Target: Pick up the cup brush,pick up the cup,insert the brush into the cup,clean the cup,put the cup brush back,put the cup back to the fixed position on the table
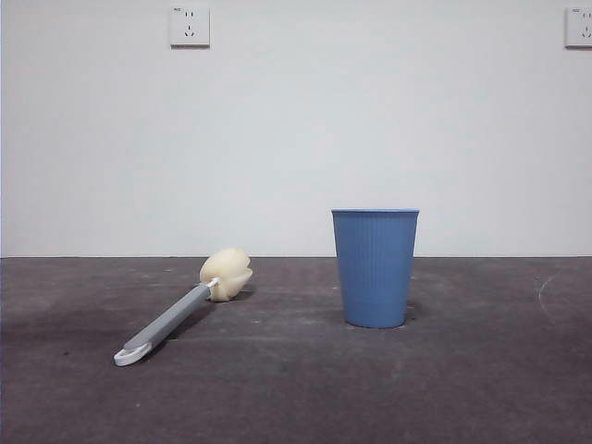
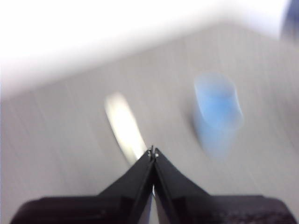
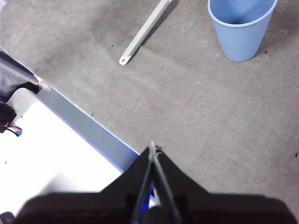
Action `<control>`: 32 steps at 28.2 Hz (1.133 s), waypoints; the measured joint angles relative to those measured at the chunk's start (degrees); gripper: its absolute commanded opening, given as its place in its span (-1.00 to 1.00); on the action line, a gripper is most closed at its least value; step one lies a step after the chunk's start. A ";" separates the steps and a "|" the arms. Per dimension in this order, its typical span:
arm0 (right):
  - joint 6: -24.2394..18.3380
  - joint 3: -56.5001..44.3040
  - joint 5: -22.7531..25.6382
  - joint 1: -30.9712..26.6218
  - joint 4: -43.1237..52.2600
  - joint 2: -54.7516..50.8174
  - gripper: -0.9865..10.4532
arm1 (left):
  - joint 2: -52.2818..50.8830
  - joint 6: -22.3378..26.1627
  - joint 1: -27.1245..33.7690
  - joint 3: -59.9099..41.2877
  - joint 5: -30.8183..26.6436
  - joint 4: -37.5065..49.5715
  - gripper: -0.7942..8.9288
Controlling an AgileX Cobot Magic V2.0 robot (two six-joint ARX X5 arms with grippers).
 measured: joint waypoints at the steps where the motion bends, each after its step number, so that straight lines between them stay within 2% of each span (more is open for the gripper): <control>1: 0.00 0.00 0.00 0.00 0.00 0.00 -0.83 | -2.12 2.21 3.52 -2.05 1.11 7.04 -0.84; 4: 0.00 0.00 0.00 0.00 0.00 0.00 -0.83 | -8.41 6.16 12.02 -8.79 1.14 21.33 -0.84; 9: 0.00 0.00 0.00 0.00 -0.02 0.00 -0.83 | -14.23 7.98 16.44 -19.04 1.07 21.79 -0.84; 13: 0.00 0.00 0.00 0.00 -0.02 0.00 -0.83 | -18.45 7.87 17.16 -27.54 1.07 21.81 -0.84; 21: 0.00 0.00 0.00 0.00 -0.02 0.00 -0.83 | -26.82 3.72 17.16 -41.05 1.07 25.90 -0.84; 27: 0.00 0.00 0.00 0.00 -0.02 0.00 -0.83 | -33.20 0.20 17.16 -47.36 0.63 25.90 -0.84; 32: 0.00 0.00 0.00 0.00 -0.02 0.00 -0.83 | -33.64 -1.84 17.16 -47.87 0.39 21.94 -0.84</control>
